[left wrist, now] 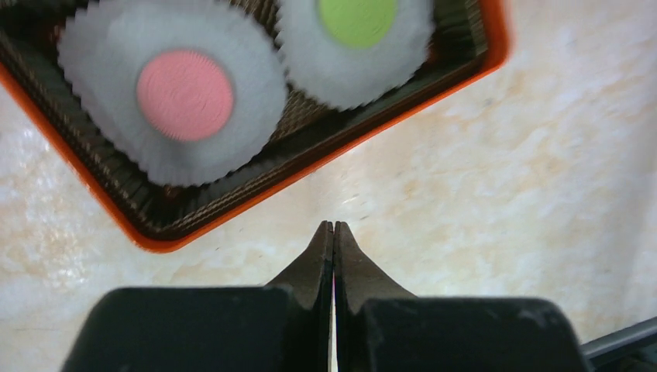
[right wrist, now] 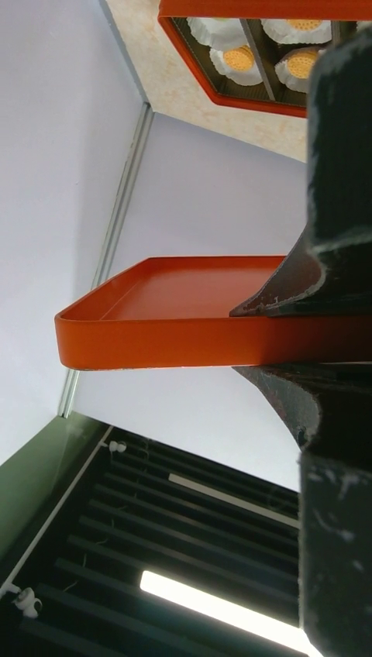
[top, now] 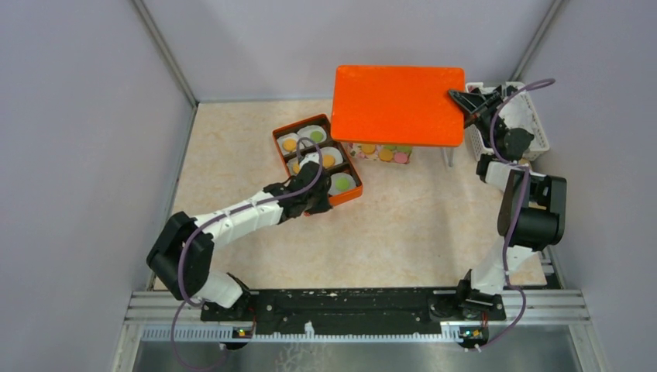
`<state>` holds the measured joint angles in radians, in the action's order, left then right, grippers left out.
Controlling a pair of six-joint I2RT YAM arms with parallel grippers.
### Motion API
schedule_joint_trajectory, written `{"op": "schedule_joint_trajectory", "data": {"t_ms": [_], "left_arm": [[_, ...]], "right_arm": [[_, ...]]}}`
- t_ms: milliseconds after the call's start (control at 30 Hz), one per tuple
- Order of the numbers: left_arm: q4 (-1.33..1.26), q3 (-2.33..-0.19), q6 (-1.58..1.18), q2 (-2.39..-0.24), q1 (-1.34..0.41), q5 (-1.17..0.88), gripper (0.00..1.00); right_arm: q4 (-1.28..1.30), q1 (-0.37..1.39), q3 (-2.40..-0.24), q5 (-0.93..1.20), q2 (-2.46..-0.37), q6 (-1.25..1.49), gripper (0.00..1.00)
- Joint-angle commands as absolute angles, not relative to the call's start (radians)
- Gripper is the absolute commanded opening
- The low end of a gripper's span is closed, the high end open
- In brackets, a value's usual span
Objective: Pack the cookies
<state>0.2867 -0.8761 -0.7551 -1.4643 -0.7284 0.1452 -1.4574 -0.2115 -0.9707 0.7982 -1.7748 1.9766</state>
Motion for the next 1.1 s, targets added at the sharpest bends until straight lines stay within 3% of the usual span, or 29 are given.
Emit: {"op": "schedule_joint_trajectory", "data": {"t_ms": [0,367,1067], "left_arm": [[0.313,-1.021,-0.727,-1.448,-0.736,0.213,0.0],[0.241,-1.22,-0.649,-1.747,-0.736,0.214,0.0],[-0.045,-1.424,-0.64,-2.094,-0.773,-0.212,0.0]], "right_arm": [[-1.691,-0.216,-0.995,0.757,-1.77,2.014,0.0],[-1.687,-0.232,-1.031,0.719,-1.748,2.01,0.0],[-1.719,-0.272,-1.027,0.739,-1.767,2.022,0.0]]}}
